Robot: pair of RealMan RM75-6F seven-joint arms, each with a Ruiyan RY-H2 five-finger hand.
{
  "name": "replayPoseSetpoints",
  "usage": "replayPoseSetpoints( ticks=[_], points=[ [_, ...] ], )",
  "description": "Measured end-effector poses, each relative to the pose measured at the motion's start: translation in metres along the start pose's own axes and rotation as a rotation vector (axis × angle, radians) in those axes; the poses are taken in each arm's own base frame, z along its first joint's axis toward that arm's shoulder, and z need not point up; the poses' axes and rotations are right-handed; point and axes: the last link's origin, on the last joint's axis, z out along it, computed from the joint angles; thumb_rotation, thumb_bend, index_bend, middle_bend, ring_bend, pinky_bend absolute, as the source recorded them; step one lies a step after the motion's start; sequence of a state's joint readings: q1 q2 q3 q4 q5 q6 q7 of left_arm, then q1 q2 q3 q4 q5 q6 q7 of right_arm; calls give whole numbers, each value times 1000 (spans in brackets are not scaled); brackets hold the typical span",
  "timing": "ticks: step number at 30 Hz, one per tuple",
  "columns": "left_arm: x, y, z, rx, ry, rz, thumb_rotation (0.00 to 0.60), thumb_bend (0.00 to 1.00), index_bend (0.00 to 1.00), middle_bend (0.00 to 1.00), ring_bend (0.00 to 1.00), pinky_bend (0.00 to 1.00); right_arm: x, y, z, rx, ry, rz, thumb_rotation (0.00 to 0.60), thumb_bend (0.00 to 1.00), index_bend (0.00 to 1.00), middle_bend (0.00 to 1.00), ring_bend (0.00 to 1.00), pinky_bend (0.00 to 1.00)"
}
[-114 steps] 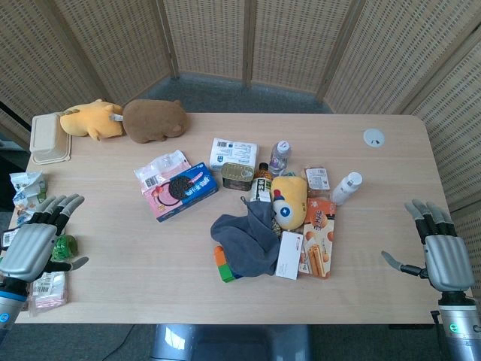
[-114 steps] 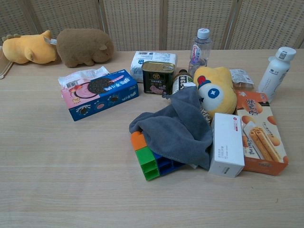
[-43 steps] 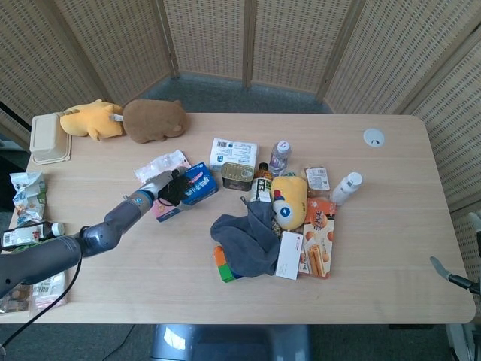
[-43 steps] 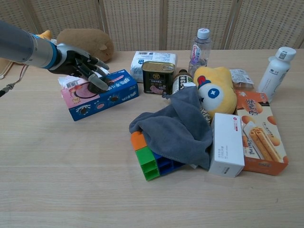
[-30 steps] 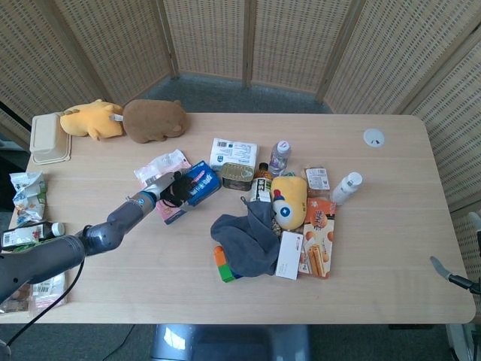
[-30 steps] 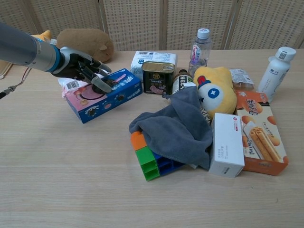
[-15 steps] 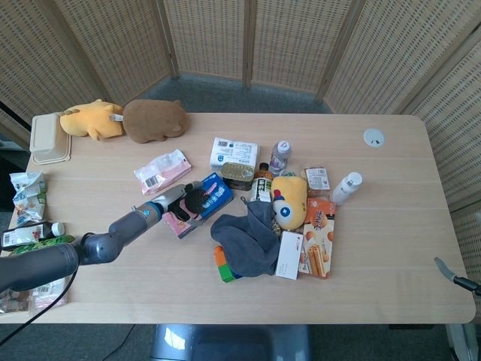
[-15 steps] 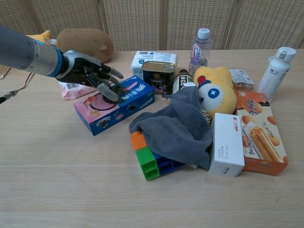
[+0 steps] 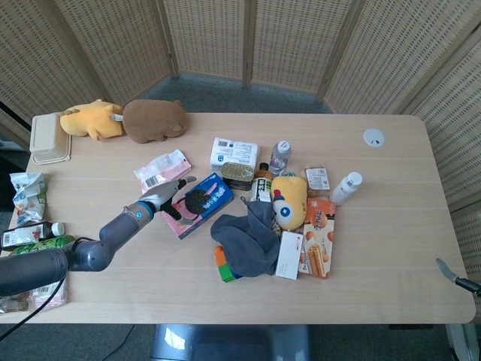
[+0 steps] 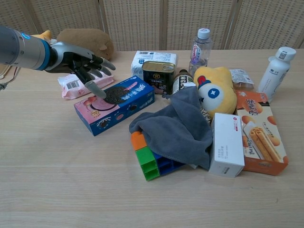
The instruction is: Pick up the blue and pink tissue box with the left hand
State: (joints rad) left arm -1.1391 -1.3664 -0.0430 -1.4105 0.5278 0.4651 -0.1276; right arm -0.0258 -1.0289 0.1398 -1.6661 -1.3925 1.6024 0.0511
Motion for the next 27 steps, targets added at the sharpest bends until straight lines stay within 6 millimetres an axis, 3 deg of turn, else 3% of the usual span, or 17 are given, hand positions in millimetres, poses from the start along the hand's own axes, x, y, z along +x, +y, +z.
replayPoseSetpoints(
  ticks=[27],
  points=[
    [-42,4,17,117,111,115,600,7,0,0,0,0,3,14,-7,-34,15,15,345,202,0,0,0,0]
  ],
)
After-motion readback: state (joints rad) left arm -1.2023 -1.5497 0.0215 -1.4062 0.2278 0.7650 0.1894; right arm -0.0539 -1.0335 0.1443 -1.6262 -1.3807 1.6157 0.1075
